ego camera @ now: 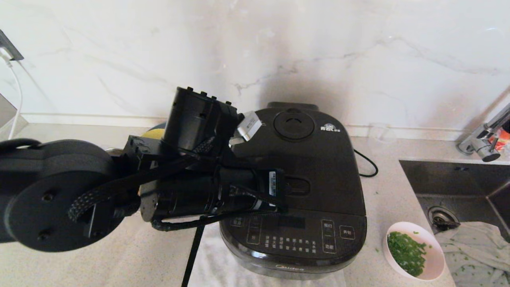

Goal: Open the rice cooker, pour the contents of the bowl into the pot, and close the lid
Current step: Open the rice cooker

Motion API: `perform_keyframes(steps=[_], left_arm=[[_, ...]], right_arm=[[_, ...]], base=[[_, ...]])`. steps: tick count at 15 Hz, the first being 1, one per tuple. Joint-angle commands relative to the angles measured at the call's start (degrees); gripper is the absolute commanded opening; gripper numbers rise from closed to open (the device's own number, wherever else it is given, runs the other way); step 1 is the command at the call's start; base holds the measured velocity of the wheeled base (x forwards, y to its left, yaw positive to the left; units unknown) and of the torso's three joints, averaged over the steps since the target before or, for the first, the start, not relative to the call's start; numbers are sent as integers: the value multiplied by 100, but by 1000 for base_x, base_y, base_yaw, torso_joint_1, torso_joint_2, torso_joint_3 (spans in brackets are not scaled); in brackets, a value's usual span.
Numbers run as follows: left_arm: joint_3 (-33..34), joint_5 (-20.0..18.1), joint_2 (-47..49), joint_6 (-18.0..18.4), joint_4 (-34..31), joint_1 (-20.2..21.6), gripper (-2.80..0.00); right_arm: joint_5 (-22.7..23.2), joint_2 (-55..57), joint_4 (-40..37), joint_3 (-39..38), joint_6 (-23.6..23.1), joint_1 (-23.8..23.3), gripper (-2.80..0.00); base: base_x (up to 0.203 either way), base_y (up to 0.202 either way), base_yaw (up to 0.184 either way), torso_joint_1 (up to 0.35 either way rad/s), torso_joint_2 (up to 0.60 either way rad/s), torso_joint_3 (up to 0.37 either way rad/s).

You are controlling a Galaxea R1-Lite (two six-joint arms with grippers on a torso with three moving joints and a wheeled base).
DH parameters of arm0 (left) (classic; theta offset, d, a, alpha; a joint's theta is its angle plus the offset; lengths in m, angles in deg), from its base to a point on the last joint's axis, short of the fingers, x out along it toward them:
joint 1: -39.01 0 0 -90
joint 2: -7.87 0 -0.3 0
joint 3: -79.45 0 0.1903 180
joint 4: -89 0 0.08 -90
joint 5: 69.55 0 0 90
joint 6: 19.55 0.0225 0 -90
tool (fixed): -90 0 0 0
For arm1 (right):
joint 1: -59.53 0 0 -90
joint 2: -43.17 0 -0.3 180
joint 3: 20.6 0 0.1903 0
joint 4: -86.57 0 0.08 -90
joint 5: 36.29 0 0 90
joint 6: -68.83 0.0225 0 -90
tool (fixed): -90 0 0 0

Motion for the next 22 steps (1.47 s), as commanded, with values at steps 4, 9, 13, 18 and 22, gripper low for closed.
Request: perform_keyframes(steps=[4, 9, 13, 18, 22], left_arm=[[-54, 173, 68, -29, 585, -90, -280], [-373, 494, -140, -39, 825, -62, -280], [-508, 503, -601, -36, 824, -43, -280], [-846, 515, -1553, -31, 766, -11, -280], [-1059, 671, -2292, 18, 592, 82, -280]], right_arm=[[1, -6, 0, 0, -6, 1, -280], [1, -3, -6, 0, -6, 1, -280], [1, -9, -4, 0, -6, 1, -280], [1, -9, 2, 0, -6, 1, -280], [1, -3, 0, 0, -6, 1, -280]], base=[[0, 0, 0, 0, 0, 0], [0, 0, 0, 0, 0, 0], [0, 0, 0, 0, 0, 0], [0, 0, 0, 0, 0, 0], [0, 0, 0, 0, 0, 0]])
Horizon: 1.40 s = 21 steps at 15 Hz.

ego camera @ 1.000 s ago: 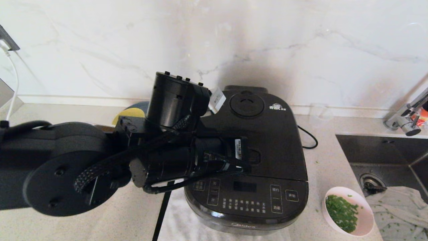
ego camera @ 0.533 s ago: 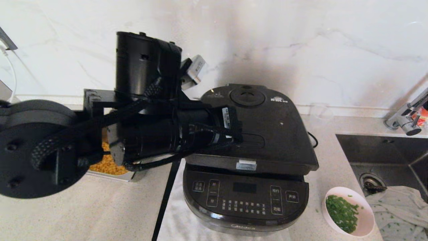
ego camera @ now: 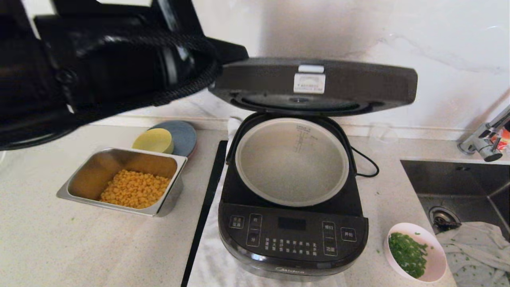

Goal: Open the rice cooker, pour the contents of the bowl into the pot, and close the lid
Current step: Open the rice cooker

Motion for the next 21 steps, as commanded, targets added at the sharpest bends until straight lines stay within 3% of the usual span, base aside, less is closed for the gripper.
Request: perform_keyframes(steps=[1, 6, 10, 13, 16, 21], left_arm=[[-81, 45, -704, -11, -179, 69, -280], [462, -16, -1542, -1, -1168, 97, -280], [1221, -719, -1230, 52, -1842, 71, -280], [1188, -771, -513, 89, -1644, 54, -280], [979, -772, 150, 30, -564, 7, -280], [295, -572, 1043, 32, 9, -149, -280]], right_arm=[[2, -7, -4, 0, -5, 1, -280], [2, -5, 1, 0, -5, 1, -280], [2, -9, -5, 0, -5, 1, -280], [2, -9, -5, 0, -5, 1, -280], [2, -9, 2, 0, -5, 1, -280], [2, -2, 1, 0, -5, 1, -280]], base=[[0, 0, 0, 0, 0, 0], [0, 0, 0, 0, 0, 0], [0, 0, 0, 0, 0, 0], [0, 0, 0, 0, 0, 0], [0, 0, 0, 0, 0, 0], [0, 0, 0, 0, 0, 0]])
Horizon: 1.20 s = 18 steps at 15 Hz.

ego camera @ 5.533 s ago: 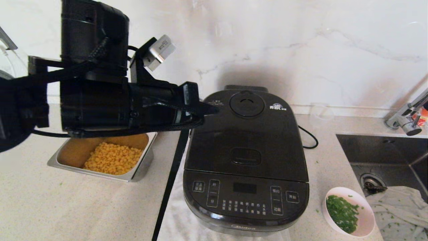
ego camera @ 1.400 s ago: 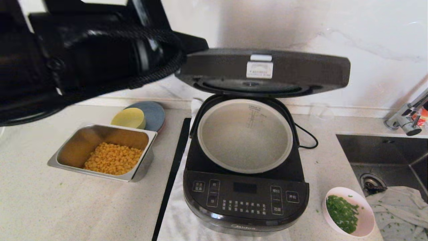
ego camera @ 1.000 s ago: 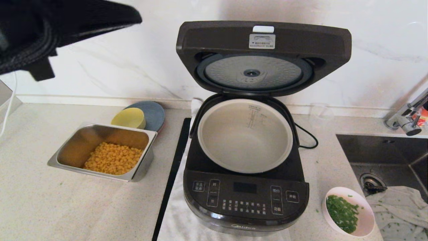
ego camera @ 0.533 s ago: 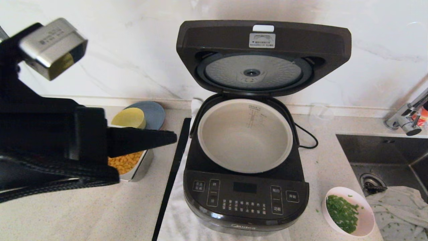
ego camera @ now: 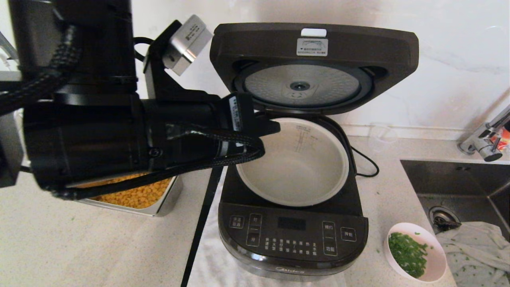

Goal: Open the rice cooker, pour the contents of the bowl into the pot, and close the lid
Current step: Open the rice cooker

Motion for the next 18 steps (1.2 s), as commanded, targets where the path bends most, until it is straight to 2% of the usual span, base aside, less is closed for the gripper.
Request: perform_keyframes(steps=[1, 3, 5, 7, 10, 12, 14, 18], left_arm=[[-146, 26, 461, -12, 602, -21, -280], [-112, 51, 706, -17, 1625, -20, -280], [-214, 66, 849, 34, 1824, -12, -280], [-287, 129, 985, 370, 1905, -12, -280], [-566, 561, 1404, 806, 2667, -12, -280], [-865, 687, 1559, 1207, 2779, 1, -280], [-1199, 700, 1714, 1328, 2766, 20, -280], [-1663, 719, 2123, 1872, 2809, 43, -280]], right_arm=[[2, -7, -5, 0, -3, 1, -280], [2, -9, -4, 0, -3, 1, -280], [2, -1, 2, 0, -3, 1, -280], [2, -8, 3, 0, -3, 1, -280], [2, 0, 4, 0, -3, 1, -280], [2, 0, -2, 0, -3, 3, -280], [2, -7, 2, 0, -3, 1, -280], [2, 0, -5, 0, -3, 1, -280]], base=[[0, 0, 0, 0, 0, 0], [0, 0, 0, 0, 0, 0], [0, 0, 0, 0, 0, 0], [0, 0, 0, 0, 0, 0], [0, 0, 0, 0, 0, 0], [0, 0, 0, 0, 0, 0], [0, 0, 0, 0, 0, 0], [0, 0, 0, 0, 0, 0]])
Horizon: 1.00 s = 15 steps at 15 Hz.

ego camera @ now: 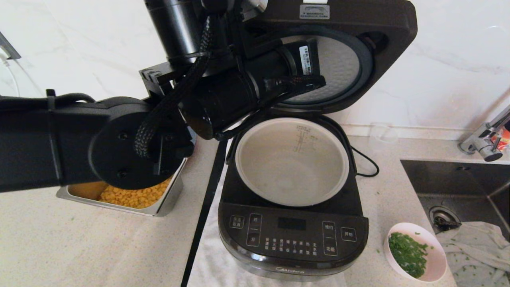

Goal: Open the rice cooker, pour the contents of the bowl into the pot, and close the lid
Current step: Open the rice cooker

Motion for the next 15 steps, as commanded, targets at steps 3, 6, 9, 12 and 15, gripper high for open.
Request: perform_keyframes(steps=[3, 6, 9, 12, 15], left_arm=[[-389, 56, 464, 273, 39, 65, -280], [-807, 166, 805, 422, 271, 213, -280], [-1177, 217, 997, 559, 294, 268, -280], [-1247, 226, 1081, 703, 311, 279, -280], [-1156, 258, 910, 683, 309, 275, -280]], right_arm=[[2, -7, 2, 0, -3, 1, -280], [2, 0, 3, 0, -3, 1, -280], [2, -9, -5, 0, -3, 1, -280], [2, -9, 0, 0, -3, 1, -280], [2, 0, 3, 0, -3, 1, -280]], base=[[0, 0, 0, 0, 0, 0], [0, 0, 0, 0, 0, 0], [0, 0, 0, 0, 0, 0], [0, 0, 0, 0, 0, 0], [0, 0, 0, 0, 0, 0]])
